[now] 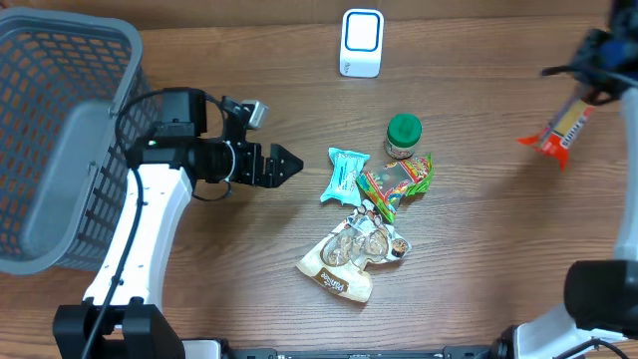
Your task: Scan the item barcode
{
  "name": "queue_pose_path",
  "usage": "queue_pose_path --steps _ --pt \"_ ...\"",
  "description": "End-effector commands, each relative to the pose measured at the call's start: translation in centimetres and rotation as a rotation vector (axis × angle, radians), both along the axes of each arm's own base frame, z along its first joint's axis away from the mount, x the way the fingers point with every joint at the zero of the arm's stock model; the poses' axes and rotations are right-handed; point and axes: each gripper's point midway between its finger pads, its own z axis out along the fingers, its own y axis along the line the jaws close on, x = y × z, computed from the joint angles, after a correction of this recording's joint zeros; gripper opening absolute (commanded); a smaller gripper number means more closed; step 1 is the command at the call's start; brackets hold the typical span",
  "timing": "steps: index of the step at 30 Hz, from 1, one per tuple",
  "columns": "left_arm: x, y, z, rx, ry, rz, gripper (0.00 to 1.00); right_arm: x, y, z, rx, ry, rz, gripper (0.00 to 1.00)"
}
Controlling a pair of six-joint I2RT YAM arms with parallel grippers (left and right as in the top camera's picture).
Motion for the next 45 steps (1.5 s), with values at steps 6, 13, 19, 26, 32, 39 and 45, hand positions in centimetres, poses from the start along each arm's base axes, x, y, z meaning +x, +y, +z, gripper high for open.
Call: queue_pose_path --steps 6,13,19,26,32,39,45 --pt "-0.3 -2.2 1.7 -0.002 -0.067 -0.077 1.00 -3.1 -7.8 -2.1 0.086 -0.021 -0.156 0.04" --pt "-0.9 -3.4 1.7 -0.012 -0.048 -0.092 1.00 -3.2 -9.8 -5.9 0.125 -0.013 -0.161 0.04" --pt "-1.3 -4.0 1.6 -0.019 -0.021 -0.094 1.00 -2.8 -11.7 -10.1 0.109 0.024 -0.216 0.04" --pt "-1.8 -4.2 1.4 -0.022 0.014 -0.084 1.00 -2.5 -14.1 -13.6 0.144 0.040 -0.265 0.04" --pt "-1.5 -4.3 1.6 -0.037 0.024 -0.056 1.00 0.2 -15.0 -14.7 0.137 -0.026 -0.205 0.04" --pt "-1.5 -4.6 1.9 -0.073 0.048 -0.032 1.00 2.1 -16.4 -16.3 0.114 -0.071 -0.204 0.04" --pt "-1.1 -4.7 2.2 -0.086 0.048 -0.010 1.00 2.5 -16.7 -17.0 0.112 -0.075 -0.205 1.00"
